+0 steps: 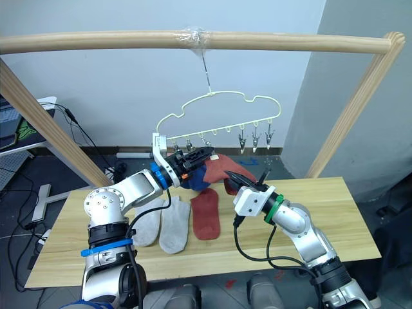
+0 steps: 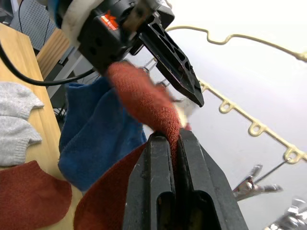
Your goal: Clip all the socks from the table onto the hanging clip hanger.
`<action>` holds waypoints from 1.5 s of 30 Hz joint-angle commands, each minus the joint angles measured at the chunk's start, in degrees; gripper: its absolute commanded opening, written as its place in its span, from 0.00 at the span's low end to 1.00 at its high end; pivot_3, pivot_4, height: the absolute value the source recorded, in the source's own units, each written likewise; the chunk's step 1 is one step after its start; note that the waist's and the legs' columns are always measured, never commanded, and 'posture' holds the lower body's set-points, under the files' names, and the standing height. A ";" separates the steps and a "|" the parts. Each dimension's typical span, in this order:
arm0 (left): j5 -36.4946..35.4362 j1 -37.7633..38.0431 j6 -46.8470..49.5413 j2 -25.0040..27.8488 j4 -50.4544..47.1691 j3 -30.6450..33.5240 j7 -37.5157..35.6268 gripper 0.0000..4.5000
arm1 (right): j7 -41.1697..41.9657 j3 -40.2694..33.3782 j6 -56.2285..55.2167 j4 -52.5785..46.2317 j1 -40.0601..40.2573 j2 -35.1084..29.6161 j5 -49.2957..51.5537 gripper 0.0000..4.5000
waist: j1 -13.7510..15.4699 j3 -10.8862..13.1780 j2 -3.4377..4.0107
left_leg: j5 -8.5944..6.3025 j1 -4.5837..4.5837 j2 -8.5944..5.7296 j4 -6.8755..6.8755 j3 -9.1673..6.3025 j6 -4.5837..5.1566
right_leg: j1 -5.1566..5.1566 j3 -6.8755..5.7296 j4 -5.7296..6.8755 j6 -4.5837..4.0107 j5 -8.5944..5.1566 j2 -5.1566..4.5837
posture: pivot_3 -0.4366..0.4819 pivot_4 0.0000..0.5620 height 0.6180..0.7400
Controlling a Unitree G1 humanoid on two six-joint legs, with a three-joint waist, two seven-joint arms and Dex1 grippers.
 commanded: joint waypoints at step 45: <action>40.07 14.78 -45.37 26.82 -22.75 -23.35 -31.29 1.00 | -14.79 -14.02 50.99 -10.37 -7.66 22.15 17.26 0.72 | 3.04 0.09 0.05 | -0.03 -0.89 0.03 -0.23 0.04 -0.04 | -0.97 -0.05 0.06 -0.23 -0.12 -0.05 | 0.53 0.26 1.00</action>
